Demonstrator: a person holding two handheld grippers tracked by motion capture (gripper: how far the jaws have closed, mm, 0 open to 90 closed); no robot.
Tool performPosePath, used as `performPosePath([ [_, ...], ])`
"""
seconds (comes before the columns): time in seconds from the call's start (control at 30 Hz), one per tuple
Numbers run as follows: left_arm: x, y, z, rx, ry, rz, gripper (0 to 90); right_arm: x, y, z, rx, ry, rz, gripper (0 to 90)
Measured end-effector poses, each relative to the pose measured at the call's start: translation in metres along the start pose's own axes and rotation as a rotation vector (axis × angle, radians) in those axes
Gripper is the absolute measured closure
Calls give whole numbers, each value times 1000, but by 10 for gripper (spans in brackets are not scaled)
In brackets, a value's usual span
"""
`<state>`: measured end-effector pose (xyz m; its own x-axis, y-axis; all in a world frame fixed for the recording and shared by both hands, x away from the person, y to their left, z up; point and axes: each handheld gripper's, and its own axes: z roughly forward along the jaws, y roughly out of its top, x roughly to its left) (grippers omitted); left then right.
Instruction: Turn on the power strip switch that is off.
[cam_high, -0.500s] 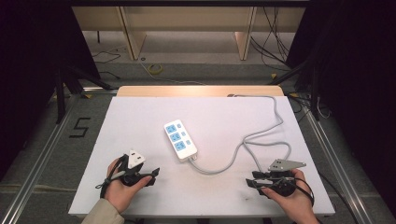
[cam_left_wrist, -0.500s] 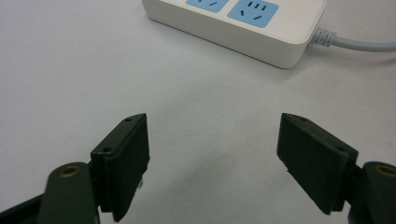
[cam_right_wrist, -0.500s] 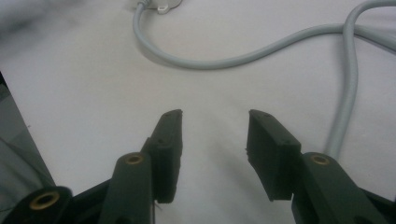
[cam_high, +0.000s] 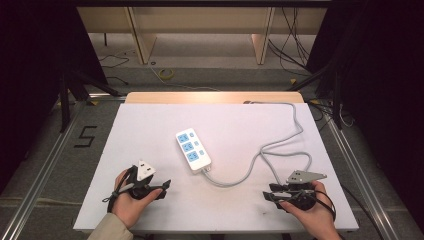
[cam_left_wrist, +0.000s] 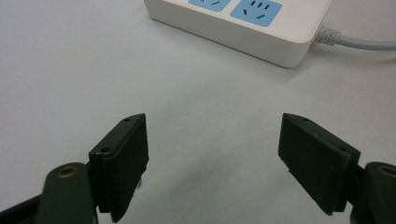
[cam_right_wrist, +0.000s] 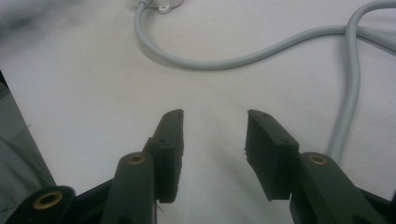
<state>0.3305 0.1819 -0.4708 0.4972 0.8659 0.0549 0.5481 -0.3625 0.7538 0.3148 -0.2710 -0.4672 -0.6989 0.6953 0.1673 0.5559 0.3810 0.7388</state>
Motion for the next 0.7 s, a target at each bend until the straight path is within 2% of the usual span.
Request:
performPosePath([
  [0.2, -1, 0, 0, 4, 3, 7, 239, 4, 3, 0, 21, -2, -15, 672],
  [0.5, -1, 0, 1, 6, 2, 9, 236, 6, 10, 1, 58, -29, -56, 832],
  [0.53, -1, 0, 1, 6, 1, 9, 235, 6, 11, 1, 70, -37, -65, 872],
  [0.7, -1, 0, 2, 10, 0, 12, 235, 6, 16, 2, 91, -52, -82, 900],
])
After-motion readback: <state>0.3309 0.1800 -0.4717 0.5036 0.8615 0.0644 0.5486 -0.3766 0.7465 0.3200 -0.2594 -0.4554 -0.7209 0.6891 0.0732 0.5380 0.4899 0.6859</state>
